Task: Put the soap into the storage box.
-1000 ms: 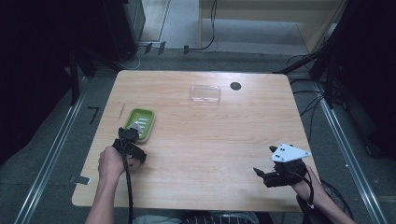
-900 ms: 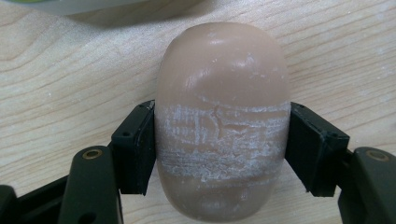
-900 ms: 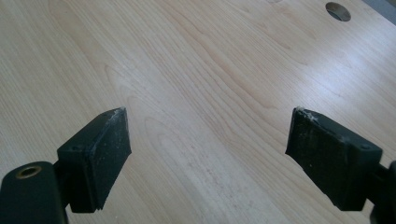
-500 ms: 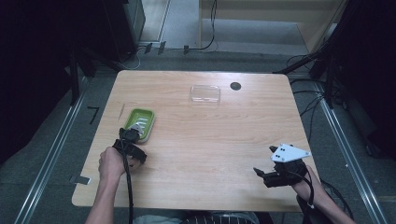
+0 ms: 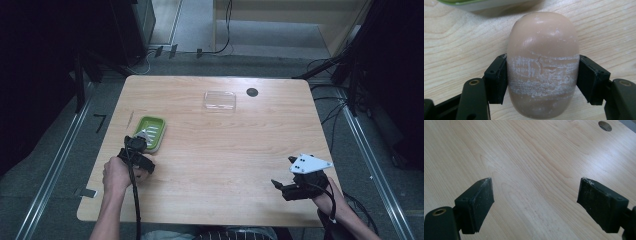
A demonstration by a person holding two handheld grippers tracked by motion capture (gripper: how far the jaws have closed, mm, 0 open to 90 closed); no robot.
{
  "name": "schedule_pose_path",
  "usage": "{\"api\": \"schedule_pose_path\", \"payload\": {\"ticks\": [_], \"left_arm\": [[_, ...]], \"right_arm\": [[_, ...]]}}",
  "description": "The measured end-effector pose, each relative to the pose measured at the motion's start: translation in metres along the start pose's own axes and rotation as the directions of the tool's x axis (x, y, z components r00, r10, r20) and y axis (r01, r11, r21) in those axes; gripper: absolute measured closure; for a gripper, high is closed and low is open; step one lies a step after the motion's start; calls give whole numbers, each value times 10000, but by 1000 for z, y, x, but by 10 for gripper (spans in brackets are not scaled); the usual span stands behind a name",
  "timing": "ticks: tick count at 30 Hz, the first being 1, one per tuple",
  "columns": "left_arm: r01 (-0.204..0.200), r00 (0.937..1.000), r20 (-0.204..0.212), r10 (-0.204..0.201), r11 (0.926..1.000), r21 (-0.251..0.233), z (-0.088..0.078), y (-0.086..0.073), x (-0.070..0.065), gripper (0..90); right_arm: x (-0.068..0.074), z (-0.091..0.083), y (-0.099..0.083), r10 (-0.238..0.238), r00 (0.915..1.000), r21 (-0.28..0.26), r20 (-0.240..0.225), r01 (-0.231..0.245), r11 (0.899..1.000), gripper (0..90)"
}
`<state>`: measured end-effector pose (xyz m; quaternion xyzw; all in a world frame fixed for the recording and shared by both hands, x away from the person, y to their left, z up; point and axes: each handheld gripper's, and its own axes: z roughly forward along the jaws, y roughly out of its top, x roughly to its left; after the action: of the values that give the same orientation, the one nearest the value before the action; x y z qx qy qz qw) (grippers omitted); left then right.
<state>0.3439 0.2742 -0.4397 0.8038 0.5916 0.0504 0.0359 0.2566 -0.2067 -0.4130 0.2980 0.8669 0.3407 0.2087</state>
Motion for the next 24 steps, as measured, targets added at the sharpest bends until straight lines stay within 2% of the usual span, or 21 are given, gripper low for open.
{"api": "schedule_pose_path", "payload": {"ticks": [10,24], "left_arm": [[-158,9999,-60,156,9992,-373,-14,5,-1,341],[-117,9999,-105,108,9963,-849,-27,14,0,341]], "right_arm": [[0,0,0,40,10000,2,26,-40,10000,137],[0,0,0,21,10000,-6,14,-21,10000,136]]}}
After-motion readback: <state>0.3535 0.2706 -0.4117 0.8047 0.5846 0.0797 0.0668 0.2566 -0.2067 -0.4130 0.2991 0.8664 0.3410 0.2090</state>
